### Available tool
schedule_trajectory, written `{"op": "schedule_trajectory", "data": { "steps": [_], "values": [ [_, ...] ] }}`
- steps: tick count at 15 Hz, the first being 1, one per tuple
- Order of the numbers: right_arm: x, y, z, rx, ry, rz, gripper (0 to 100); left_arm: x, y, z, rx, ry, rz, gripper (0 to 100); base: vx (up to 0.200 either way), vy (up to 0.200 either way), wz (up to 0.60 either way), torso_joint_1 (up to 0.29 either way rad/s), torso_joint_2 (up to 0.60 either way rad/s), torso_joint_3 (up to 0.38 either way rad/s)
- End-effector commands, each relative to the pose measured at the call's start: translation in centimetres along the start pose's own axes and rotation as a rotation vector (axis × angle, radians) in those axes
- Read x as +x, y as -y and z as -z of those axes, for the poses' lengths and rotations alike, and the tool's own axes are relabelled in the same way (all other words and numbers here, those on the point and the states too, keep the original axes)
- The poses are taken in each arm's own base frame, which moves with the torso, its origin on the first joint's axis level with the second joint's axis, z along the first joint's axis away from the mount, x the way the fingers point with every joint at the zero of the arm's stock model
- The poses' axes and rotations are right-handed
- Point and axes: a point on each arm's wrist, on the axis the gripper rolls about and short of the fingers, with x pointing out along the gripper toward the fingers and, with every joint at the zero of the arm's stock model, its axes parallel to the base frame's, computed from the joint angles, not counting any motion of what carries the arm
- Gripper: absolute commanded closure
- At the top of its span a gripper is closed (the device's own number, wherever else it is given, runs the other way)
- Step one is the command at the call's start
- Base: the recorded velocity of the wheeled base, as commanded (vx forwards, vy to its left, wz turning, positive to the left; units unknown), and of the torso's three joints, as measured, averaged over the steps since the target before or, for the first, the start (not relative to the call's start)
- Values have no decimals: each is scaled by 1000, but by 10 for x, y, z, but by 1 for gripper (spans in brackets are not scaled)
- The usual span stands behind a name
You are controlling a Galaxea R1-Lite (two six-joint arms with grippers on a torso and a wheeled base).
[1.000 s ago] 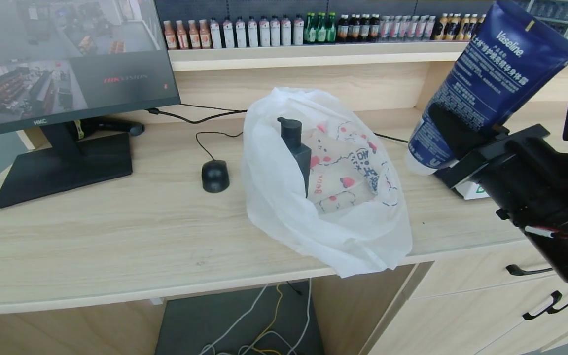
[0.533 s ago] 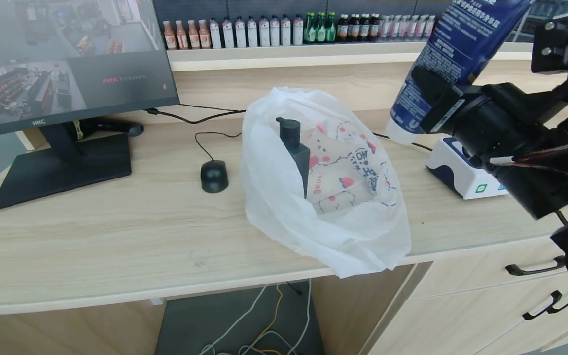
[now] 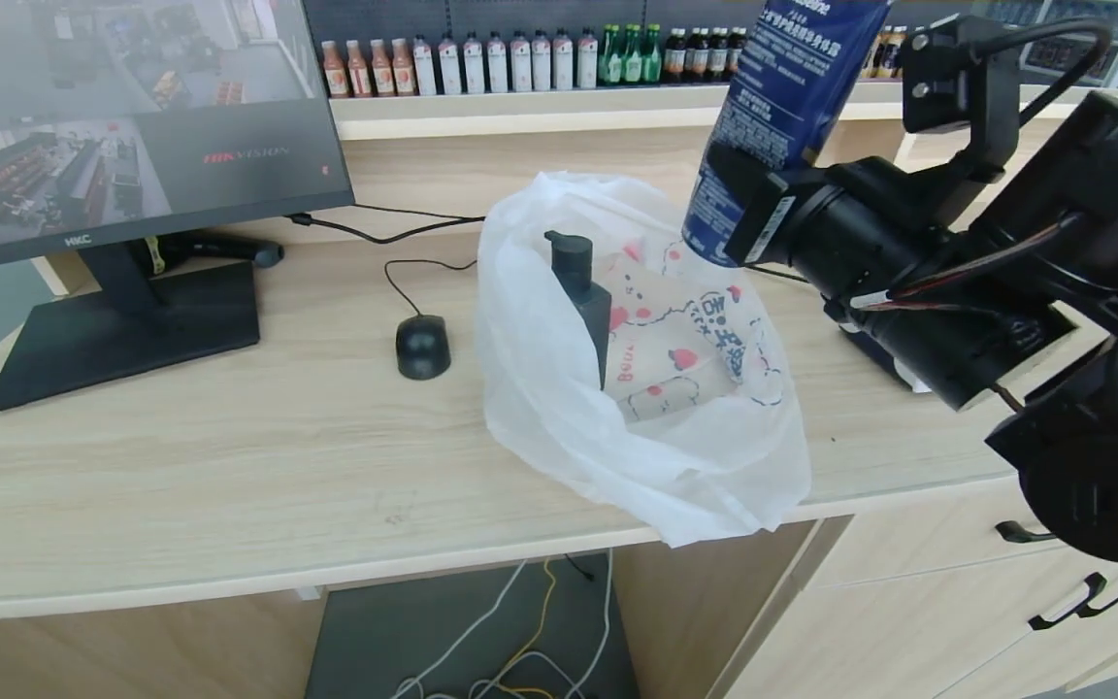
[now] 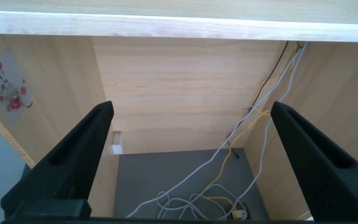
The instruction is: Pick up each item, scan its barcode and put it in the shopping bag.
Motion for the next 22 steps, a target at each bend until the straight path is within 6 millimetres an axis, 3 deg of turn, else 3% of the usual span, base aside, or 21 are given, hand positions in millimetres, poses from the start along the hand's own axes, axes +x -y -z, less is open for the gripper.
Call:
{"op": "schedule_trajectory", "data": {
  "steps": [1,8,12,18,22],
  "values": [
    [1,-6,15,-13,-41,-18,100,0,0,0,0,1,0,0,0,0,0,0,0,0],
    [-4,-12,48,-15,-140,-37,100,0,0,0,19,1,2,0,0,0,0,0,0,0],
    [3,-15,77,-5,-97,-38,100,0,0,0,17,1,2,0,0,0,0,0,0,0],
    [4,-13,93,-12,-132,-32,100,0,0,0,17,1,2,0,0,0,0,0,0,0],
    [8,2,105,-29,-159,6,100,0,0,0,19,1,0,0,0,0,0,0,0,0]
  ]
}}
